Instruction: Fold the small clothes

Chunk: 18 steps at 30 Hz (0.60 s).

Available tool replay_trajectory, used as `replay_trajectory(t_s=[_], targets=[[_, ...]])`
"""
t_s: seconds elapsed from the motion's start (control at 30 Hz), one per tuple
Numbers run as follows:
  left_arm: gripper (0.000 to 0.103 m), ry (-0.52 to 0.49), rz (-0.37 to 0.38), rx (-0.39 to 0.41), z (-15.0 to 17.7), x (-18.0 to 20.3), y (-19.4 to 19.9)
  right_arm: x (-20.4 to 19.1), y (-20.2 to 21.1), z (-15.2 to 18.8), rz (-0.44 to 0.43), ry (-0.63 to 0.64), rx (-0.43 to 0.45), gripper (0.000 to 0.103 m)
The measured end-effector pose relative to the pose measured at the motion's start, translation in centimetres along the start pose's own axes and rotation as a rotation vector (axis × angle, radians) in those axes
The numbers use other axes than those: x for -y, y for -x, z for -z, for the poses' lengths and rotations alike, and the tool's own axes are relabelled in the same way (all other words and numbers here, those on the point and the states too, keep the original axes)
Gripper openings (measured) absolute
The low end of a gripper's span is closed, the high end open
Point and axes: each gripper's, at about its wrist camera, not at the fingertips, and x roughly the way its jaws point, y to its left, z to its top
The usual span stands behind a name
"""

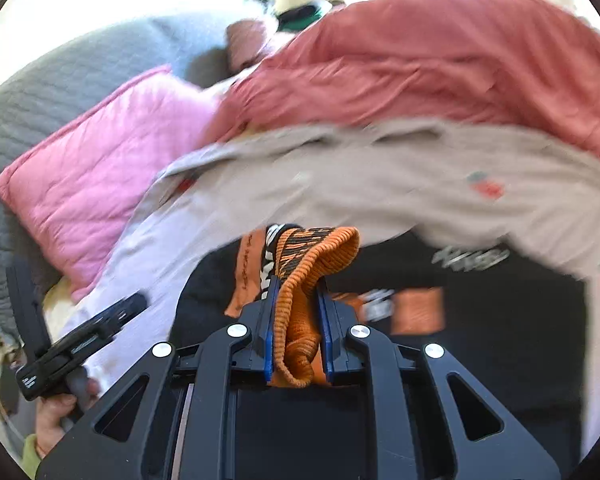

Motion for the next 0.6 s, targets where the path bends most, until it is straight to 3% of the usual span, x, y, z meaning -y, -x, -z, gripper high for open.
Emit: replay_trajectory(t_s=[0.13, 0.3, 0.6], targets=[[0.065, -0.026, 0.031, -0.008, 0.3, 1.7, -0.1, 5.3, 2.2, -0.7, 0.099, -0.013, 0.029, 0.016], [0.065, -0.119, 0.076, -0.04, 1.0, 6.1, -1.2, 10.8, 2.4, -0.1, 0.199, -0.051, -0.002, 0.016], [0.065, -0.301, 0.103, -0.102, 2.2, 14.6, -5.4, 16.1, 0.8, 3.4, 0.329, -0.059, -0.09, 0.018]])
